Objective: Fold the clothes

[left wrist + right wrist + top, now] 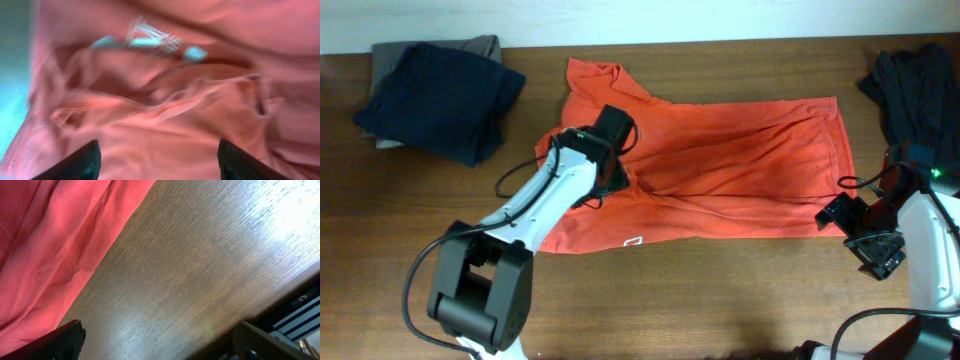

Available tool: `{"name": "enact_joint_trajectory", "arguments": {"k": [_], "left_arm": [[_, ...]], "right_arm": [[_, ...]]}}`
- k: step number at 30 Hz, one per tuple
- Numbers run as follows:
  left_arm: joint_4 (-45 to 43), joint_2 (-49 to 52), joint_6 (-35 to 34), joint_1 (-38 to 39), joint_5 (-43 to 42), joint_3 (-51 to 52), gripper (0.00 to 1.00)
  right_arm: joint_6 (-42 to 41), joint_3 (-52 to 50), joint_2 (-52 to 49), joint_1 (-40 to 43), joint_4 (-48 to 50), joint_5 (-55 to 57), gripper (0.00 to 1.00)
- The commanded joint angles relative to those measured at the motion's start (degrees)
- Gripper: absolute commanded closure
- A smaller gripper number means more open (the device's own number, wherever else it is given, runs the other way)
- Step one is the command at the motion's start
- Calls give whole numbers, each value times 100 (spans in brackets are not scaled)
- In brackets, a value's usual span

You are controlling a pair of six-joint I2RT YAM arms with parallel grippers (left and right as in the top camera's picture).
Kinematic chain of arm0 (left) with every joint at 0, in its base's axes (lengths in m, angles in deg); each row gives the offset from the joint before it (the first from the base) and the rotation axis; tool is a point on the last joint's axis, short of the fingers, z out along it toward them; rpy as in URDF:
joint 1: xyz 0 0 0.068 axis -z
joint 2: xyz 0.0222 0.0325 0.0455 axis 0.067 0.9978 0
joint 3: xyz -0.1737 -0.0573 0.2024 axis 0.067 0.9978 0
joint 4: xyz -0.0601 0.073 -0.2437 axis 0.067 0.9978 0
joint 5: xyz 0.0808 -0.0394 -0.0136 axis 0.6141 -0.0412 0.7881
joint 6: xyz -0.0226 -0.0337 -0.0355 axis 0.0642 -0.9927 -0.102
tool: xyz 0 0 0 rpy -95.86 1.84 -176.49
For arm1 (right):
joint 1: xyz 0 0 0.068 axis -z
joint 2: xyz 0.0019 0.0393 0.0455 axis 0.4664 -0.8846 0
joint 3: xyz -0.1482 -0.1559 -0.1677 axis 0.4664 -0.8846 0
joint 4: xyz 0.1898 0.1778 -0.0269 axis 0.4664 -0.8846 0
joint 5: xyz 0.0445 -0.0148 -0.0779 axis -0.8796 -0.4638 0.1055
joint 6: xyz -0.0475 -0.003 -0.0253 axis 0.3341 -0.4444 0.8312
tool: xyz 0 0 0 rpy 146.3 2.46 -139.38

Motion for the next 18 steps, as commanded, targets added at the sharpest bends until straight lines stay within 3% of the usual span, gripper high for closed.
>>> {"name": "enact_joint_trajectory", "arguments": {"k": [1,7,18], "left_arm": [[201,-24,-1191,-175,-407,-76,25],[37,-13,-2358,-293,-695,116,24],[-24,48,-2712,-605,-599,184,25]], "right_arm": [[-83,-28,33,-22,13,92,1],[-79,-28,33,-22,-55,94,1],[-35,-48,33,-22,-76,94,1]]}}
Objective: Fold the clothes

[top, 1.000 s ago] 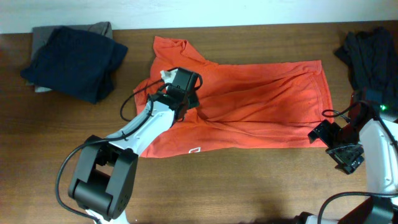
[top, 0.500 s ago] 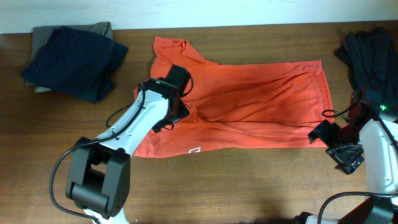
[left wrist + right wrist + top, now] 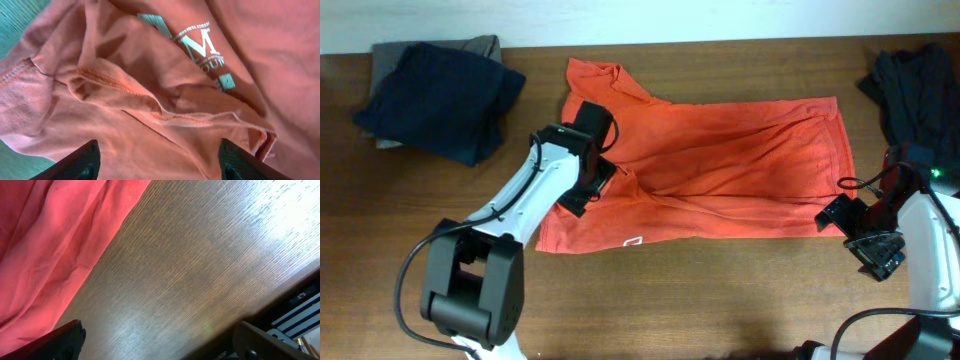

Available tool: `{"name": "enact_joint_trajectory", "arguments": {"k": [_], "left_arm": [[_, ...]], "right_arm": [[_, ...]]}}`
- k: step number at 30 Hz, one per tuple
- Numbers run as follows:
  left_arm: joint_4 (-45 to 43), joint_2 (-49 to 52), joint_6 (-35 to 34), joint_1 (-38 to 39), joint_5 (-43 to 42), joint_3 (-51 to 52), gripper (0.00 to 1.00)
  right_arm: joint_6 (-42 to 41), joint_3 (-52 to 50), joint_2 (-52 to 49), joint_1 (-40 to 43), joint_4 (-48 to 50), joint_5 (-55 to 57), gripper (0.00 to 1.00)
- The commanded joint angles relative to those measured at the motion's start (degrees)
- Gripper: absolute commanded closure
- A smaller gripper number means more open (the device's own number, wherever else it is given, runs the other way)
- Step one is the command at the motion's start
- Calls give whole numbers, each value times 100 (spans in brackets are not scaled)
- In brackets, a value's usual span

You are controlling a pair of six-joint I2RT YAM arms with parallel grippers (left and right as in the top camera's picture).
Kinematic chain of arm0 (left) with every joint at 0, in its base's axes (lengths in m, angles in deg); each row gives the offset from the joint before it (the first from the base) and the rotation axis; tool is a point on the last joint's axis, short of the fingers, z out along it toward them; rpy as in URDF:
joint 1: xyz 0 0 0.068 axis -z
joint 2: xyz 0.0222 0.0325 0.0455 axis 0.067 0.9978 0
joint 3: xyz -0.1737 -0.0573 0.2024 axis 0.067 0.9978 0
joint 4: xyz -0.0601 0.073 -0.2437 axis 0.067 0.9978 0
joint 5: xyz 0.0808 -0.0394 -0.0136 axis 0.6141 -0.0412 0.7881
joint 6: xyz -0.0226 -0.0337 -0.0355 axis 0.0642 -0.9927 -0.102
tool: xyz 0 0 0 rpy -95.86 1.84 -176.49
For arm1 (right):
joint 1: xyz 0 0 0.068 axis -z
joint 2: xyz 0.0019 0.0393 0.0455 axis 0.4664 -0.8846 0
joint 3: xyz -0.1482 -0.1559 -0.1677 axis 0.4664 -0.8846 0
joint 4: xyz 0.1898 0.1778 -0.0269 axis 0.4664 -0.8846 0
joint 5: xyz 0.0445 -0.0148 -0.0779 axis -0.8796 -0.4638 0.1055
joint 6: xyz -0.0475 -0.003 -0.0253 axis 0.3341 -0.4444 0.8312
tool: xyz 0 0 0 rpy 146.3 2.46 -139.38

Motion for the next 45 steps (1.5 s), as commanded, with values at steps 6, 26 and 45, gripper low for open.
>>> {"name": "enact_joint_trajectory", "arguments": {"k": [6,26,45], "left_arm": [[4,227,-225,-389,68,83,33],[-315,695,57,-470,350,72,71],[-1749,695,955,-468,1029,72,85]], "right_arm": [[-42,-46,33,-22,-20,92,1],[-39,-46,33,-22,-20,94,1],[-42,-46,33,-22,-17,94,1]]}}
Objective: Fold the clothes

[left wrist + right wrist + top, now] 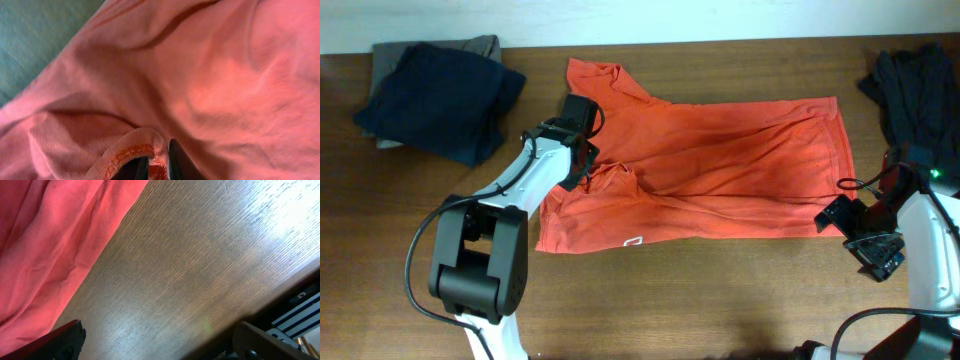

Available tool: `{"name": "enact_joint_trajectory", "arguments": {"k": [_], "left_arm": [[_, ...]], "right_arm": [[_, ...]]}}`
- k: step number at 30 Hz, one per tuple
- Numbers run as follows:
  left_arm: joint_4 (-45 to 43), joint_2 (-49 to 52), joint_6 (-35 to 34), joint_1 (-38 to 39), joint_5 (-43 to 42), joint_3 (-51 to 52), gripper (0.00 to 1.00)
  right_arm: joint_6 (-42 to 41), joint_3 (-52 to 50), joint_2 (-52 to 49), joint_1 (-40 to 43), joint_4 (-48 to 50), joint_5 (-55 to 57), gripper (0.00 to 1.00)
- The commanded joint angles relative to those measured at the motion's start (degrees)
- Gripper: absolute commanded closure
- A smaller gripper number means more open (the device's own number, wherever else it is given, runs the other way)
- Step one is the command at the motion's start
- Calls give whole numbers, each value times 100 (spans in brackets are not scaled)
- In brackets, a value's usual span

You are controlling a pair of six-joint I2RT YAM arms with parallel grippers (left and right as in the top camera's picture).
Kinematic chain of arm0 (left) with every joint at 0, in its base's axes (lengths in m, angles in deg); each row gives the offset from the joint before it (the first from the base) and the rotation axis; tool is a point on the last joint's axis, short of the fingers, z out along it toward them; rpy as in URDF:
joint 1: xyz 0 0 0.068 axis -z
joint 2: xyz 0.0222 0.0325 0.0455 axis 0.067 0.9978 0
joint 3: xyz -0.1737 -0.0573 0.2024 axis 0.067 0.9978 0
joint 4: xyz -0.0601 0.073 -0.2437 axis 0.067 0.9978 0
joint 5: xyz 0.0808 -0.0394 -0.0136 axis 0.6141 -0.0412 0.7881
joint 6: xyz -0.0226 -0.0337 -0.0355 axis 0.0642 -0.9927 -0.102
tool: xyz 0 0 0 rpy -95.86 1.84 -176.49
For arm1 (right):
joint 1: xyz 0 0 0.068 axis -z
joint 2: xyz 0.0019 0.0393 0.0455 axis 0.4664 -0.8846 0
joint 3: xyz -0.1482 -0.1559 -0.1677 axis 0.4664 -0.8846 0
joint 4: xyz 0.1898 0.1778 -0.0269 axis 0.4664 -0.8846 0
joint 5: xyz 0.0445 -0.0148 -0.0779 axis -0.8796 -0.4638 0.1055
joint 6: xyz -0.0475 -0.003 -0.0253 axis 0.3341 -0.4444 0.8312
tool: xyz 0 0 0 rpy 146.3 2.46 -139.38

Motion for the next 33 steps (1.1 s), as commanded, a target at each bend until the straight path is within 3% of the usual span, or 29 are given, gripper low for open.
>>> {"name": "enact_joint_trajectory", "arguments": {"k": [1,3,6,7,8,13,21,25,33], "left_arm": [[-164,39,514,-33,302,28,85],[-273,39,721,-35,433,28,84],[-455,39,1259,-35,678,28,20],[-555,39,1561,-33,684,28,7],[-667,39,1893,-35,682,24,3],[-531,-13,3128,-33,682,-332,1],[1147,-658,3185,-28,131,-1335,1],[1921,-769,3187,-28,-487,-1333,1],[2618,-636,3187,-28,-522,-970,1]], "right_arm": [[-42,-20,33,-22,-20,94,1],[-42,-20,33,-22,-20,94,1],[-42,-20,33,-22,-22,94,1],[-42,-20,33,-22,-22,94,1],[-42,-20,33,-22,-22,94,1],[-39,-20,33,-22,50,92,1],[-42,-20,33,-22,179,-503,1],[-48,-20,26,-22,470,-621,1],[-129,-20,-361,-11,1152,-595,1]]}}
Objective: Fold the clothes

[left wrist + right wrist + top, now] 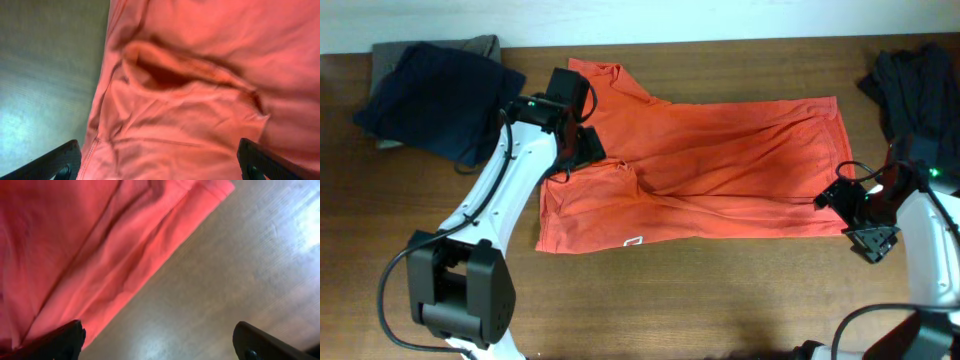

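Note:
An orange-red T-shirt point(720, 165) lies spread on the wooden table, collar end to the left and hem to the right. My left gripper point(582, 150) hangs open over its left part, above a puckered fold point(175, 70) near the shirt's edge, and holds nothing point(157, 170). My right gripper point(857, 215) is open just off the shirt's front right corner. In the right wrist view, the hem corner point(210, 192) lies ahead of that gripper point(160, 347), and bare wood lies between its fingers.
A folded pile of dark navy clothes point(435, 85) sits at the back left on a grey garment point(390, 50). A dark crumpled heap point(915, 85) lies at the back right. Bare wood point(720, 300) runs along the front of the table.
My left gripper was shut on a fold of the shirt's left edge; it is now open, higher and further back. My right gripper has shifted toward the shirt's front right corner.
My left gripper was open over the shirt's bunched left part, then open above the folded sleeve edge, then shut on that fold. It now stands open with the fold let go. My right gripper stayed open off the front right corner, then came closer.

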Available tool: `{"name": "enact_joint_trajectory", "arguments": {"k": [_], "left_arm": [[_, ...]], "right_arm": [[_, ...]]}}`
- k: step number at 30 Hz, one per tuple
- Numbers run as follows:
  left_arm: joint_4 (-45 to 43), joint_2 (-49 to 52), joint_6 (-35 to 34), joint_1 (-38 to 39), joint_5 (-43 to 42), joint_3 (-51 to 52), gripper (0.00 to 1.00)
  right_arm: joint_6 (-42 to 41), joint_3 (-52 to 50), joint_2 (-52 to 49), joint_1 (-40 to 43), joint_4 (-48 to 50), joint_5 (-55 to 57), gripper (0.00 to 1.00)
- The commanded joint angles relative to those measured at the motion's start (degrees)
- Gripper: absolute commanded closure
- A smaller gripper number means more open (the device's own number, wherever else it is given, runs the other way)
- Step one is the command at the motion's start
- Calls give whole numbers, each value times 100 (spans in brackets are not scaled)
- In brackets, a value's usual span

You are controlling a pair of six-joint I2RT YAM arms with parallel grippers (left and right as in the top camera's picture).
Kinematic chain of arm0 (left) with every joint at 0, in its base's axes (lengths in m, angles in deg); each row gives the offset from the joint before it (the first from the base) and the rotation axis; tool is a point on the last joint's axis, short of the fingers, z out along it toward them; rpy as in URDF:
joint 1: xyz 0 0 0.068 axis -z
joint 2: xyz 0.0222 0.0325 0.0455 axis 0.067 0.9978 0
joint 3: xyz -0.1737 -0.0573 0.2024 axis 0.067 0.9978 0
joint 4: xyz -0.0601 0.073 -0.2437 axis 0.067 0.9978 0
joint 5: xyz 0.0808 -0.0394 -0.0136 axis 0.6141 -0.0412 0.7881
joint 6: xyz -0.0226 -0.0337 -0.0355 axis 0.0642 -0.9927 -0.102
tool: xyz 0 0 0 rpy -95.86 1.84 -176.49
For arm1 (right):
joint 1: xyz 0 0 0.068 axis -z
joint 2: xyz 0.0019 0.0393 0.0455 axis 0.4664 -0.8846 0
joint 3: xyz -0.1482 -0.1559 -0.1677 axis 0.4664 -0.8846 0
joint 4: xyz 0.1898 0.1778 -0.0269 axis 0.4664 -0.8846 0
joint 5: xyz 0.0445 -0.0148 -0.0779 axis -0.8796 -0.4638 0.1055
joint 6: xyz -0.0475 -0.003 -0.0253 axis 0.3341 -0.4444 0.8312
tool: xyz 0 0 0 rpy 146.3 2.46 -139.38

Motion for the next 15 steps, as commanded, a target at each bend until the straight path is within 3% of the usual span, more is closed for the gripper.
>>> {"name": "enact_joint_trajectory", "arguments": {"k": [1,7,10,15], "left_arm": [[136,96,72,-31,-136,251,1],[144,96,72,-31,-136,629,1],[144,96,70,-31,-138,713,1],[116,96,70,-31,-133,715,1]], "right_arm": [[-160,-11,-345,-11,258,-55,1],[-170,-11,-951,-20,479,-125,1],[-142,-11,-1217,-33,616,-328,12],[133,-11,-1294,-85,664,-693,12]]}}
